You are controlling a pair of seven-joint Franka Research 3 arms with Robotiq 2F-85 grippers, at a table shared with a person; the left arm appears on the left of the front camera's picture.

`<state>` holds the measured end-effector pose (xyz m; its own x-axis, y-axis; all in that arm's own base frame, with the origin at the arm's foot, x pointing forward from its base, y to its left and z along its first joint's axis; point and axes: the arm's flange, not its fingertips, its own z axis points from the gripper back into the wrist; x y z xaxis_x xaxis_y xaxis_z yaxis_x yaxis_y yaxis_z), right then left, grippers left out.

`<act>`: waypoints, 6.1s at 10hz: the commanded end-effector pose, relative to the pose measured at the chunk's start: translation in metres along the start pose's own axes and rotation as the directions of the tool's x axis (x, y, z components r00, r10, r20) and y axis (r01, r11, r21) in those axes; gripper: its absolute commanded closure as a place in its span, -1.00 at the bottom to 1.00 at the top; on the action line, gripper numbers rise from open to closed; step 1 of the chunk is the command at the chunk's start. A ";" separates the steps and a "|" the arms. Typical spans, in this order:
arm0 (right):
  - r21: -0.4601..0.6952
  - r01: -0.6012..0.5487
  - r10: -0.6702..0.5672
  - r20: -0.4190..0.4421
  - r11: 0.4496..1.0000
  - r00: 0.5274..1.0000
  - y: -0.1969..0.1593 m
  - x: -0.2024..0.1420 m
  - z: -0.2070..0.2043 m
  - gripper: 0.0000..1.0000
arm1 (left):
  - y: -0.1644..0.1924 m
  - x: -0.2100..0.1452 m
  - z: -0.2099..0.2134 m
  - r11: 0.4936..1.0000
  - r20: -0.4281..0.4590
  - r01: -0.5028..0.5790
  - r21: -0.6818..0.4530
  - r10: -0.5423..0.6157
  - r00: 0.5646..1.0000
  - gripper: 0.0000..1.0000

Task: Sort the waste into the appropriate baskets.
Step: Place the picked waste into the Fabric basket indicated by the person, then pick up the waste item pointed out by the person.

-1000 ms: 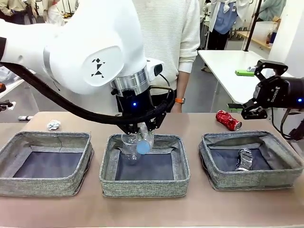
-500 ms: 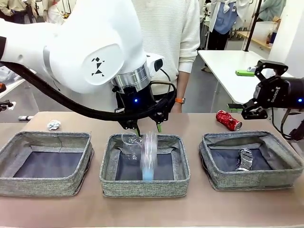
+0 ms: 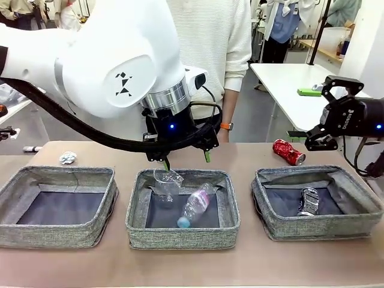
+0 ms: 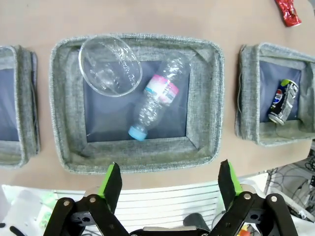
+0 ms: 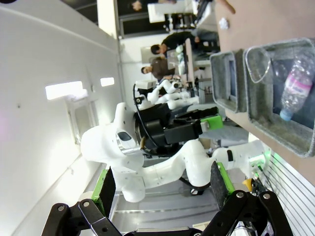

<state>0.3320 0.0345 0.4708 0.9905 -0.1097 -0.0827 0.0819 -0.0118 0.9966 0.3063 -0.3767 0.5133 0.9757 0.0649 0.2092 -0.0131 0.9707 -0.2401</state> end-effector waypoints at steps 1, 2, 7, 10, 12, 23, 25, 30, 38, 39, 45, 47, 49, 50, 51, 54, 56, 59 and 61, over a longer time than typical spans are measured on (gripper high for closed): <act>0.017 -0.018 0.018 0.000 1.000 1.000 0.000 0.001 -0.001 -1.00 | 0.006 0.002 0.005 0.999 -0.005 -0.011 -0.040 0.011 1.000 -1.00; 0.017 -0.018 0.018 0.000 1.000 1.000 0.000 0.001 -0.001 -1.00 | 0.017 0.010 0.014 0.996 -0.059 0.006 -0.089 -0.011 0.998 -1.00; 0.017 -0.018 0.018 0.000 1.000 1.000 0.000 0.001 -0.001 -1.00 | 0.192 0.058 0.118 0.787 -0.253 -0.047 -0.616 -0.141 0.957 -1.00; 0.017 -0.018 0.018 0.000 1.000 1.000 0.000 0.001 -0.001 -1.00 | 0.300 0.055 0.124 0.572 -0.095 -0.025 -0.820 -0.093 0.991 -1.00; 0.017 -0.018 0.018 0.000 1.000 1.000 0.000 0.001 -0.001 -1.00 | 0.339 0.051 0.106 0.523 -0.107 -0.103 -0.846 0.023 0.994 -1.00; 0.017 -0.018 0.018 0.000 1.000 1.000 0.000 0.001 -0.001 -1.00 | 0.382 0.040 0.076 0.473 -0.155 -0.194 -0.859 0.120 0.981 -1.00; 0.017 -0.018 0.018 0.000 1.000 1.000 0.000 0.001 -0.001 -1.00 | 0.382 0.040 0.076 0.473 -0.155 -0.194 -0.859 0.120 0.981 -1.00; 0.017 -0.018 0.018 0.000 1.000 1.000 0.000 0.001 -0.001 -1.00 | 0.382 0.040 0.076 0.473 -0.155 -0.194 -0.859 0.120 0.981 -1.00; 0.017 -0.018 0.018 0.000 1.000 1.000 0.000 0.001 -0.001 -1.00 | 0.382 0.040 0.076 0.473 -0.155 -0.194 -0.859 0.120 0.981 -1.00; 0.000 0.000 0.000 0.000 1.000 1.000 0.000 0.000 0.000 -1.00 | 0.382 0.040 0.076 0.473 -0.155 -0.194 -0.859 0.120 0.981 -1.00; -0.954 0.151 0.321 0.063 -0.259 0.945 -0.001 0.072 -0.018 -1.00 | 0.382 0.040 0.076 0.473 -0.155 -0.194 -0.859 0.120 0.981 -1.00; -0.943 0.307 0.492 0.208 -0.130 0.845 0.022 0.053 0.006 -1.00 | 0.382 0.040 0.076 0.473 -0.155 -0.194 -0.859 0.120 0.981 -1.00; -0.898 -0.060 0.341 0.104 0.436 0.934 -0.002 0.075 -0.010 -1.00 | 0.382 0.040 0.076 0.473 -0.155 -0.194 -0.859 0.120 0.981 -1.00; -0.953 -0.022 0.415 0.111 0.302 0.903 0.014 0.069 0.003 -1.00 | 0.382 0.040 0.076 0.473 -0.155 -0.194 -0.859 0.120 0.981 -1.00; -0.996 -0.020 0.255 0.004 0.092 0.967 0.011 0.103 0.006 -1.00 | 0.382 0.040 0.076 0.473 -0.155 -0.194 -0.859 0.120 0.981 -1.00; -0.970 -0.229 0.135 -0.239 -0.082 0.962 -0.008 0.188 0.047 -1.00 | 0.382 0.040 0.076 0.473 -0.155 -0.194 -0.859 0.120 0.981 -1.00; -0.941 -0.338 0.188 -0.330 0.014 0.925 -0.026 0.218 0.067 -1.00 | 0.382 0.040 0.076 0.473 -0.155 -0.194 -0.859 0.120 0.981 -1.00; -0.854 -0.507 0.305 -0.454 0.119 0.837 -0.054 0.252 0.071 -1.00 | 0.382 0.040 0.076 0.473 -0.155 -0.194 -0.859 0.120 0.981 -1.00; -0.804 -0.578 0.379 -0.495 0.141 0.782 -0.081 0.279 0.073 -1.00 | 0.382 0.040 0.076 0.473 -0.155 -0.194 -0.859 0.120 0.981 -1.00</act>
<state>0.5797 -0.0568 0.3786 0.8912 0.3661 0.2679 -0.4159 0.8952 0.1602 0.3237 0.0142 0.5007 0.9888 0.1490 0.0129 -0.0258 0.2550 -0.9666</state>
